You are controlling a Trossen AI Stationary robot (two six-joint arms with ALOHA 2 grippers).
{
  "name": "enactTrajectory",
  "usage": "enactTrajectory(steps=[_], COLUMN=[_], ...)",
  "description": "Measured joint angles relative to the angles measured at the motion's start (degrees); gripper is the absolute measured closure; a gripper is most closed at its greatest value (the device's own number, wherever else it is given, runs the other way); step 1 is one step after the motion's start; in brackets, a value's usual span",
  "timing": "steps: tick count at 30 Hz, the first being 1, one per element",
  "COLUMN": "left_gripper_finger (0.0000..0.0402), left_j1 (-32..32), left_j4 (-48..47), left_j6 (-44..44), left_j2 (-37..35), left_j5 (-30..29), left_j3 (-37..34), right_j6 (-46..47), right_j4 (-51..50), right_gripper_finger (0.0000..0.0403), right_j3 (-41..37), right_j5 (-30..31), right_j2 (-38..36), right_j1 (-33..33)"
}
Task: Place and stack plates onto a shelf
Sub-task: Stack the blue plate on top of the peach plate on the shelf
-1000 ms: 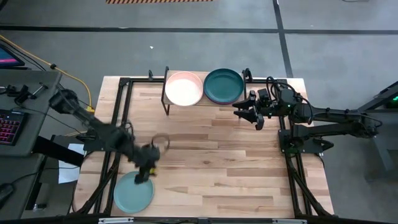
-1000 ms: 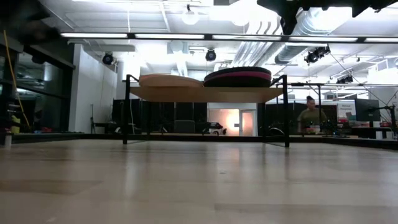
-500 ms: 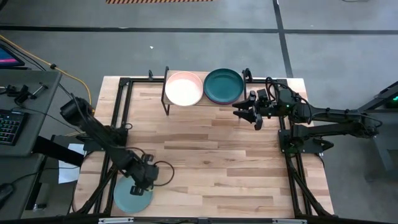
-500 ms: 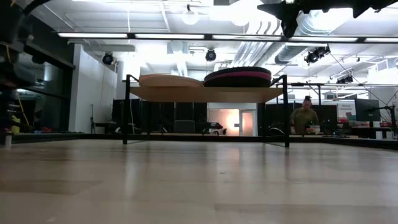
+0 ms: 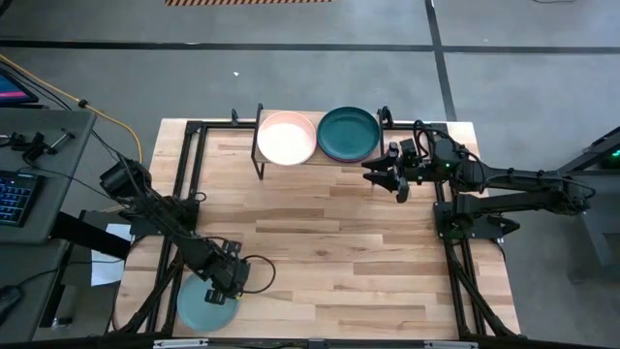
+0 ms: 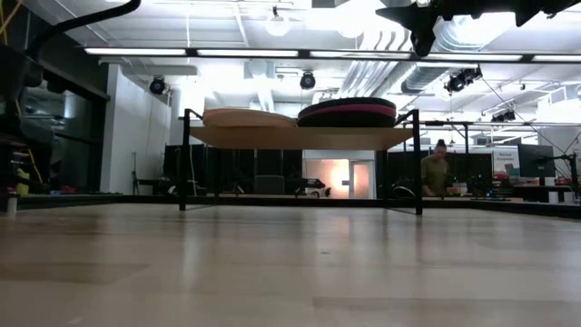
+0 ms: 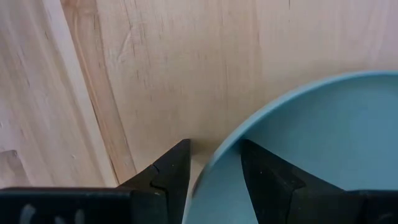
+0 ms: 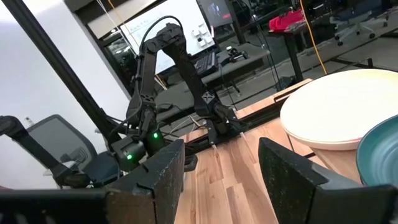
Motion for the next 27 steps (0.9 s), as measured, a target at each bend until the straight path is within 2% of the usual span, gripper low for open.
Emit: enactTrajectory(steps=[27], left_gripper_finger=[0.0271], left_j1=[0.04], left_j4=[0.22], left_j6=[-0.02], left_j2=[0.25], left_j5=[-0.59], left_j3=[-0.17], right_j6=[0.02], right_j4=[-1.72], right_gripper_finger=[0.0214], right_j3=[0.00], right_j5=[-0.04], right_j2=[0.00], right_j1=[0.00])
